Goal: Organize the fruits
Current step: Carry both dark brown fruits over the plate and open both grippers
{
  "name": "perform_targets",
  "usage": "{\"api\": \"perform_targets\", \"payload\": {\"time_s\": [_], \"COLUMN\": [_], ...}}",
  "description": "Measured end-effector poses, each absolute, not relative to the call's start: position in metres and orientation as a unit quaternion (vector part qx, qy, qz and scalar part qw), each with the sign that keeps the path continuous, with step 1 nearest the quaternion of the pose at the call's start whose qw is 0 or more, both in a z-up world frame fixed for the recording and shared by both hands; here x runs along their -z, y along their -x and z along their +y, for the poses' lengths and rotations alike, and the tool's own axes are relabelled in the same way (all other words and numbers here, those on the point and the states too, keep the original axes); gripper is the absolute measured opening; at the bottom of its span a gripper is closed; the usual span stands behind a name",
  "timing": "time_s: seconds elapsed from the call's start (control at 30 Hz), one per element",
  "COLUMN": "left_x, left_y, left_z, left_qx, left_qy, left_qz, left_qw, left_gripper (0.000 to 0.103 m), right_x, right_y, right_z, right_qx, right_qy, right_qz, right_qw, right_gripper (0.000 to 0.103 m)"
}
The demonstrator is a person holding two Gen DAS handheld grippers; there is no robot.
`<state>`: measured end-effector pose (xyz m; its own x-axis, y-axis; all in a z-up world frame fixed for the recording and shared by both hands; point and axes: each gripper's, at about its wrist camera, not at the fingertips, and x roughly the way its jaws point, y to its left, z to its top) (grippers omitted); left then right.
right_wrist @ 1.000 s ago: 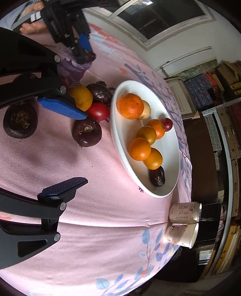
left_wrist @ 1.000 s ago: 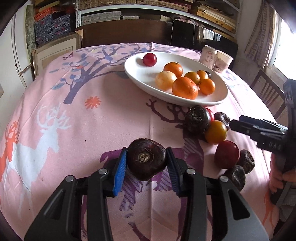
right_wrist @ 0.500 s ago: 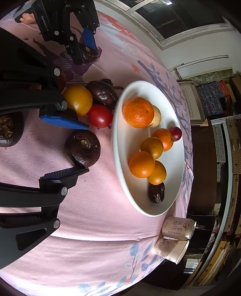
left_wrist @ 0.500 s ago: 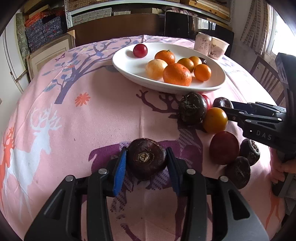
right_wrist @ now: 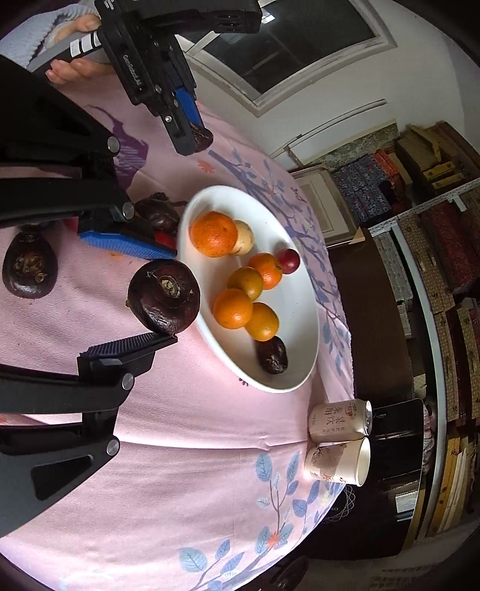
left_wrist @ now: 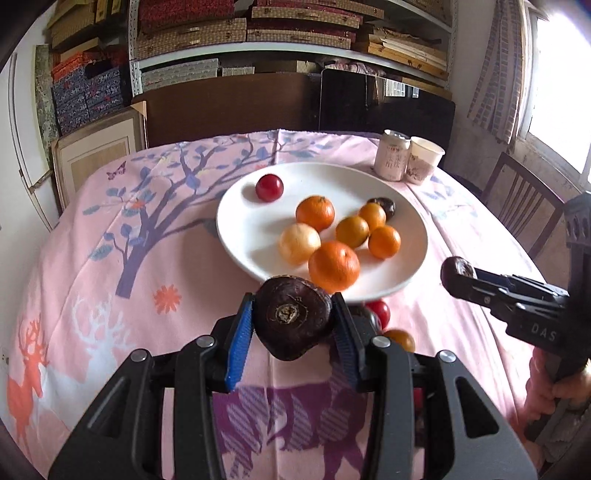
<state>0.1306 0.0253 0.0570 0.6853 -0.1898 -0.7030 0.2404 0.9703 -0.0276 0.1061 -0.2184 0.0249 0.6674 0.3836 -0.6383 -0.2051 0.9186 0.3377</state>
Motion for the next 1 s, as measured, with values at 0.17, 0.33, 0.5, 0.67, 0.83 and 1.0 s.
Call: {"api": "perform_targets", "payload": {"time_s": [0.17,0.33,0.5,0.67,0.83,1.0], "left_x": [-0.06,-0.039,-0.023,-0.026,-0.026,-0.019], "left_y": [-0.186,-0.222,-0.221,-0.199,-0.166,-0.137], "left_z": [0.023,0.032,0.04,0.044,0.038,0.017], "left_qx": [0.099,0.062,0.054,0.053,0.07,0.092], "left_qy": [-0.004,0.027,0.014,0.015,0.005,-0.028], "left_qz": [0.39,0.398,0.421,0.419,0.409,0.409], "left_qw": [0.915,0.915,0.905,0.906,0.91,0.907], "left_gripper": [0.041,0.069,0.074,0.082,0.089,0.089], "right_x": [-0.04,-0.033,-0.023,-0.018,-0.017,-0.013], "right_y": [-0.143,-0.172,-0.175,-0.163,-0.144,-0.131], "right_z": [-0.213,-0.204,-0.224,-0.225,-0.217,-0.225], "right_qx": [-0.162,-0.178,-0.159,-0.167,-0.173,-0.164], "right_qy": [-0.129,-0.171,-0.199,-0.203,-0.179,-0.191], "right_qz": [0.375,0.369,0.373,0.383,0.385,0.389], "right_qw": [0.904,0.896,0.892,0.886,0.889,0.886], "right_gripper": [0.04,0.053,0.057,0.058,0.066,0.069]}}
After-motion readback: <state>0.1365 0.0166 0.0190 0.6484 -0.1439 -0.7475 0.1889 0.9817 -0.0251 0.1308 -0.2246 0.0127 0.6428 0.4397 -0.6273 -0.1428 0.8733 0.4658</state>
